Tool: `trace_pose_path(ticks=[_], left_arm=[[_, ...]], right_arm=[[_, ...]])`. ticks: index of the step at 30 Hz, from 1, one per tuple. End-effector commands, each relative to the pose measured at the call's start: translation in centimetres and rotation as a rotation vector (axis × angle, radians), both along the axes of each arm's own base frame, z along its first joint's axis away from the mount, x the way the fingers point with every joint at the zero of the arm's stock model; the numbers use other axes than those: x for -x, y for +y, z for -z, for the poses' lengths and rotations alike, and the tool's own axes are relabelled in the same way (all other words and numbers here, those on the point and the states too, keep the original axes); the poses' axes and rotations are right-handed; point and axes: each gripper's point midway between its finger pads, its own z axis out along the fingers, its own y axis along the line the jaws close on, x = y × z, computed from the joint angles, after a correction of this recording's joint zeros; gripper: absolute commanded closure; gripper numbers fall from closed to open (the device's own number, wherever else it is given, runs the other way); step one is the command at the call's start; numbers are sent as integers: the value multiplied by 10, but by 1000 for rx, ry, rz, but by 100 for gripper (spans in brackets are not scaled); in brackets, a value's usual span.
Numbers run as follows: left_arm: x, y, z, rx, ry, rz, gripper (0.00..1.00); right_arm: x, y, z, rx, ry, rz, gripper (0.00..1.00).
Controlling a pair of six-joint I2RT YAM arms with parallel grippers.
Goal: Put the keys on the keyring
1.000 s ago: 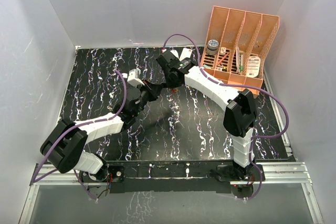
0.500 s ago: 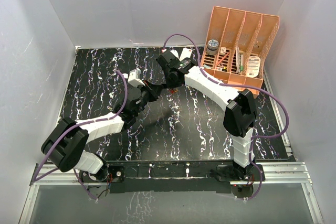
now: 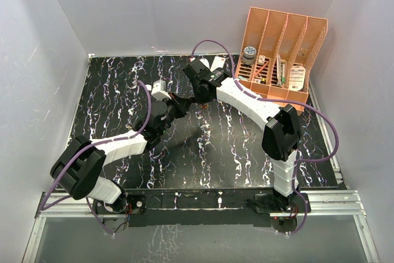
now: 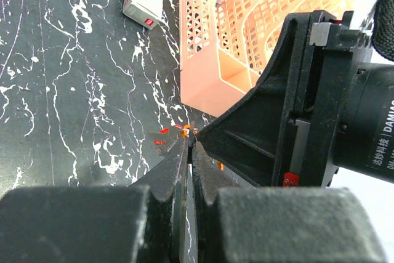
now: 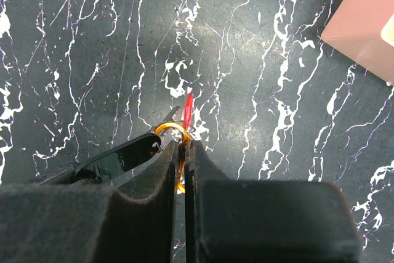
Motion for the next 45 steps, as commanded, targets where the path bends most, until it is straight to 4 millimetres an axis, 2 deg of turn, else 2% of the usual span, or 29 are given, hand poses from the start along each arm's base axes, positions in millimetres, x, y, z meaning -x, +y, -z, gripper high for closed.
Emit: trace_pose_path(ticks=[1,18,33,36,40,41,45], left_arm=[[-8,-4,-21,21,-49,-10,100],[-15,-4,-19,-8,-51,-33,100],[-14,4,-19,-18,-45,-57,100],[-13,6,-19,-26,-41,-64,84],[-12,15,-21,-28,-42,-93,49],[-12,18,-21,-30,-39,-102,43],[-11,27,-21,-37,-35,-130,35]], right_arm=[[-4,6,-30,-68,-78,6,100],[1,-1,-35,-62,-87,12,100],[2,-4,-45,-60,-99,16,100],[2,-5,-46,-57,-101,19,100],[3,-6,-49,-56,-107,22,100],[3,-7,-49,-55,-106,22,100],[4,-7,-50,-56,-108,22,100]])
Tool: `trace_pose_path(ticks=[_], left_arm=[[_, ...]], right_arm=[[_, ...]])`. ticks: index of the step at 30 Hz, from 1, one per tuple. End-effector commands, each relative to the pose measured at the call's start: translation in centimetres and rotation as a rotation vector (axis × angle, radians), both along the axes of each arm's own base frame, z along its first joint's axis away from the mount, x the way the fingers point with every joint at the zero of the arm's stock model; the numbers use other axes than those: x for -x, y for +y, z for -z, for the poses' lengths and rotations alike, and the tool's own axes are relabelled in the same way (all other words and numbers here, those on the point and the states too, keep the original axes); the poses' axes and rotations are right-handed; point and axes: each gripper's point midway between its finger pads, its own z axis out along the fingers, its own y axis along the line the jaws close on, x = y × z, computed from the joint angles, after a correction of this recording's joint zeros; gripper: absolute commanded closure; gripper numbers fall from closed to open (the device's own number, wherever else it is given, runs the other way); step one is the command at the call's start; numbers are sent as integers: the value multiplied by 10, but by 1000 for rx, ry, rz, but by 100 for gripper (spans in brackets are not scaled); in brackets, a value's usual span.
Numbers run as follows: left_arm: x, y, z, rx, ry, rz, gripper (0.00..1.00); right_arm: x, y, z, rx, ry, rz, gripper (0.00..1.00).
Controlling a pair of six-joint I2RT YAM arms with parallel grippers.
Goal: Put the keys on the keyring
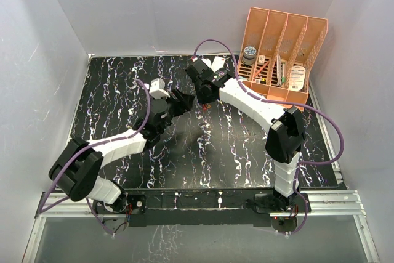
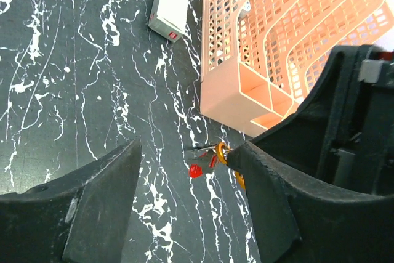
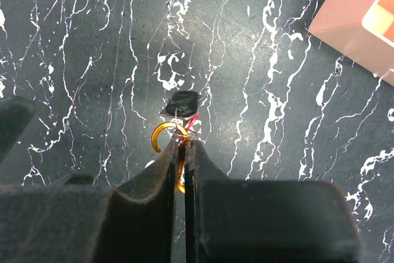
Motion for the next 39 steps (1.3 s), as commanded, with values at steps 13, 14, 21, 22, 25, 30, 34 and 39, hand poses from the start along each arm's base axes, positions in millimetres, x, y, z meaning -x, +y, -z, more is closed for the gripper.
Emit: trace_pose_path(ticks=[13,14,21,22,25,30,34,39], left_arm=[[4,25,-30,28,-61,-72,33],[4,25,-31,27,-61,-73,33],[5,27,-31,25,-61,-73,33],[6,26,-31,24,-60,-71,33],[7,28,-31,25,-63,-74,33],[12,39,-41,22,-80,-100,33],[17,53,-55,16,-105,-139,33],[24,74,-73,-5,-120,-200,34]], right_arm=[[-4,1,-46,-70,-108,19,100],[-4,1,-46,-70,-109,19,100],[-1,4,-42,-74,-84,3,100],[-1,6,-40,-80,-78,-4,100],[0,11,-38,-104,-64,-19,100],[0,23,-34,-198,-49,-49,100],[-3,31,-39,-324,-42,-69,100],[-6,39,-46,-486,-46,-69,100]])
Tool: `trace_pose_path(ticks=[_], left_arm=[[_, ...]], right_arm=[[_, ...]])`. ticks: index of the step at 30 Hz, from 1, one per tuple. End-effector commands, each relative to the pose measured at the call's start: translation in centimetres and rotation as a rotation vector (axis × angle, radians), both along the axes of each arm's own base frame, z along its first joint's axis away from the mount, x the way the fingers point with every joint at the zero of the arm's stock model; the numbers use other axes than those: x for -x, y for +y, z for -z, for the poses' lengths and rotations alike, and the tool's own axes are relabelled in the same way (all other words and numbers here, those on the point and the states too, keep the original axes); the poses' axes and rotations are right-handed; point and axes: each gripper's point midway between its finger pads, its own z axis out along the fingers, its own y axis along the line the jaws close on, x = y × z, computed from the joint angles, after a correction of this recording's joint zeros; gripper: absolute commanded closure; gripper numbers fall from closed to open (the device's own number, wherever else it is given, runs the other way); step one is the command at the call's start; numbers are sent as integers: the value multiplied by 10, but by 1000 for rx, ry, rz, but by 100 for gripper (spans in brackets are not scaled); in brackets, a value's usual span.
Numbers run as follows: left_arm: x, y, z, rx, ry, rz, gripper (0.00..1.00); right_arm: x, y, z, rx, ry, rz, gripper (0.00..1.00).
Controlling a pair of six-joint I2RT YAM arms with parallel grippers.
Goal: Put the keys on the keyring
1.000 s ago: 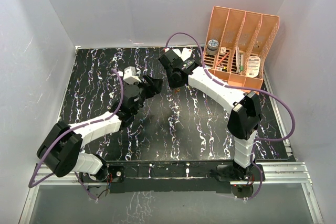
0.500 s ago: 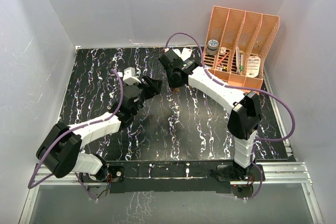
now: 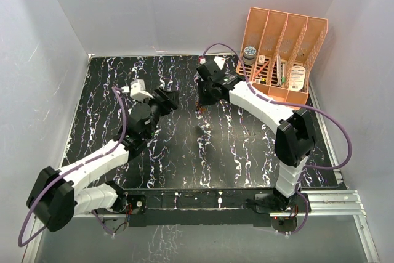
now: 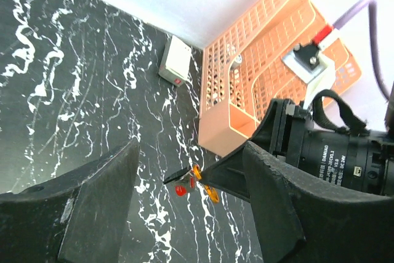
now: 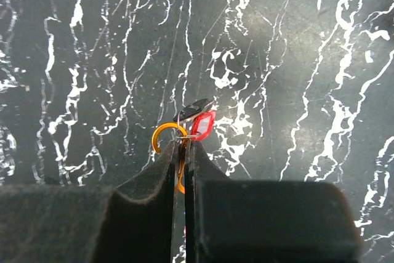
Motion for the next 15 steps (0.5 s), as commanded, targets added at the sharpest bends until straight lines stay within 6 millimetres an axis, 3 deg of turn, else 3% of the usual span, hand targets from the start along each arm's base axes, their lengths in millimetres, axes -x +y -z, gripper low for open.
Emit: trace_pose_path(ticks=[1,2,8,15], left_arm=[[4,27,-17,-35,-19,-88,34],[6,30,-21,-36,-23,-94,34],[12,40,-35,-49,-32,-107,33],[12,36,-38,-62,-37,-85,32]], right_arm=[[-13,24,-50,-286,-93,3,100],[-12,25,-63,-343,-113,5,100],[-6,33,-74,-693,-58,1,100],[-3,32,-80,-904,-4,-2,100]])
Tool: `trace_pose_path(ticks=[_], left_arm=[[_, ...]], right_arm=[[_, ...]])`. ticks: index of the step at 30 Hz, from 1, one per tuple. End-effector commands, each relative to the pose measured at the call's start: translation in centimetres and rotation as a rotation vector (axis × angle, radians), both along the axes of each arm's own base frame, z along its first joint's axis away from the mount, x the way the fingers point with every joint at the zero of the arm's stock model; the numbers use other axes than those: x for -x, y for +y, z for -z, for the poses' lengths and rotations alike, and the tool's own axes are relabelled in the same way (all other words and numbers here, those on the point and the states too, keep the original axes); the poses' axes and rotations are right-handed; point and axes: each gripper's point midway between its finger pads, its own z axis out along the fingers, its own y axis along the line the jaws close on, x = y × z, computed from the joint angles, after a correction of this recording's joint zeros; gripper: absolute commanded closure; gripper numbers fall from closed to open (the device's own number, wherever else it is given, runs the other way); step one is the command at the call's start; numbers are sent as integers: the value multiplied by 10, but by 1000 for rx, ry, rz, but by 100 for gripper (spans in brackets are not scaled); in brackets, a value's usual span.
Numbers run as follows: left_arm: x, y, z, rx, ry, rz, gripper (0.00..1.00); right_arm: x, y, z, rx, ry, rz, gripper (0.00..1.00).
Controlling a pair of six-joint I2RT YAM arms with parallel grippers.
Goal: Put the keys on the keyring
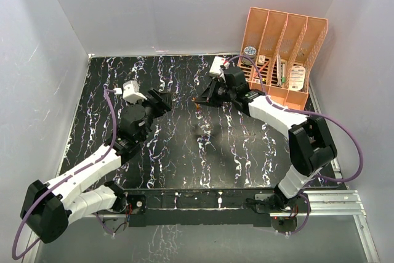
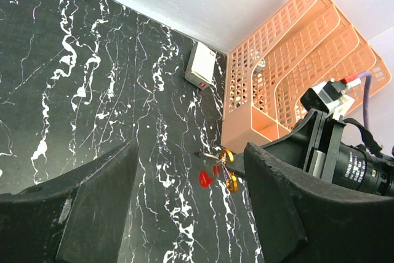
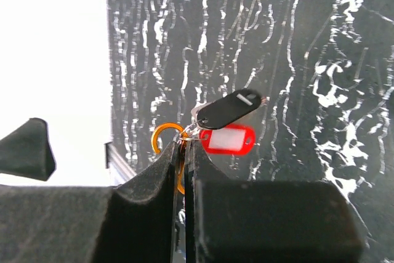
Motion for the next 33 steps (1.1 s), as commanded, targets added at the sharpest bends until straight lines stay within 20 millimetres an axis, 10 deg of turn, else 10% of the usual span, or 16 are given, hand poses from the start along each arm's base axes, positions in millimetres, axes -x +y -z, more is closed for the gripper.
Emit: trace_pose_path(ticks=[1,33], left_arm=[[-3,1,-24,1,-45,-1,32],[-7,-13,-14,-9,-29,54,32]], right_arm=[[1,18,-64,-295,-95,-57,100],[9,-4,-81,-532,-101,-87,100]])
